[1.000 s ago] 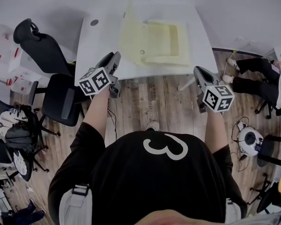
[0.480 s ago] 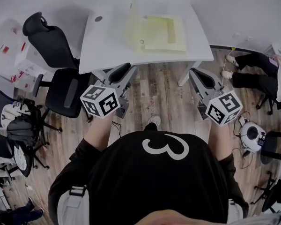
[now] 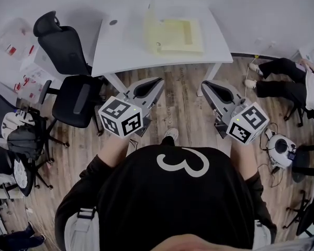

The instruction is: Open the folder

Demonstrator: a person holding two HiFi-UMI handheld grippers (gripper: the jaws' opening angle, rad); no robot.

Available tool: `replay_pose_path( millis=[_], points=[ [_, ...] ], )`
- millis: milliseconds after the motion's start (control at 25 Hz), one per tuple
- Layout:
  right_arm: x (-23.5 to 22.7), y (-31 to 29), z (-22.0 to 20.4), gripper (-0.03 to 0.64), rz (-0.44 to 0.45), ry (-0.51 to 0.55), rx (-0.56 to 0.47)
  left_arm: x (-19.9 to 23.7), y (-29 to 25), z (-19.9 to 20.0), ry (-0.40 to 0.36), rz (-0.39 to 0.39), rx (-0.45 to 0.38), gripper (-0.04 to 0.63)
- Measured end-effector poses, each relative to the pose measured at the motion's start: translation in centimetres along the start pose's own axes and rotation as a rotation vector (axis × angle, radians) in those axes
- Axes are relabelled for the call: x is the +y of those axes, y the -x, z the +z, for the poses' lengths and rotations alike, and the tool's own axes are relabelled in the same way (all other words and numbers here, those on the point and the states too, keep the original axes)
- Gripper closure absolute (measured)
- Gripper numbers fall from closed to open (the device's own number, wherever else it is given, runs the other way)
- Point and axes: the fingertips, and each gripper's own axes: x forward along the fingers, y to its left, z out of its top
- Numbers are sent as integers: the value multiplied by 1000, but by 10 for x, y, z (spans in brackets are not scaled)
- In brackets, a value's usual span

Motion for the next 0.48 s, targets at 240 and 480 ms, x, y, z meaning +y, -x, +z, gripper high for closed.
replay_pose_path(
  millis=[240, 480],
  points=[
    [29, 8, 7, 594, 26, 53, 6, -36, 14, 11, -129, -34, 18, 577],
    [40, 17, 14, 594, 40, 40, -20, -54, 17, 16, -158, -47, 24, 577]
  ],
)
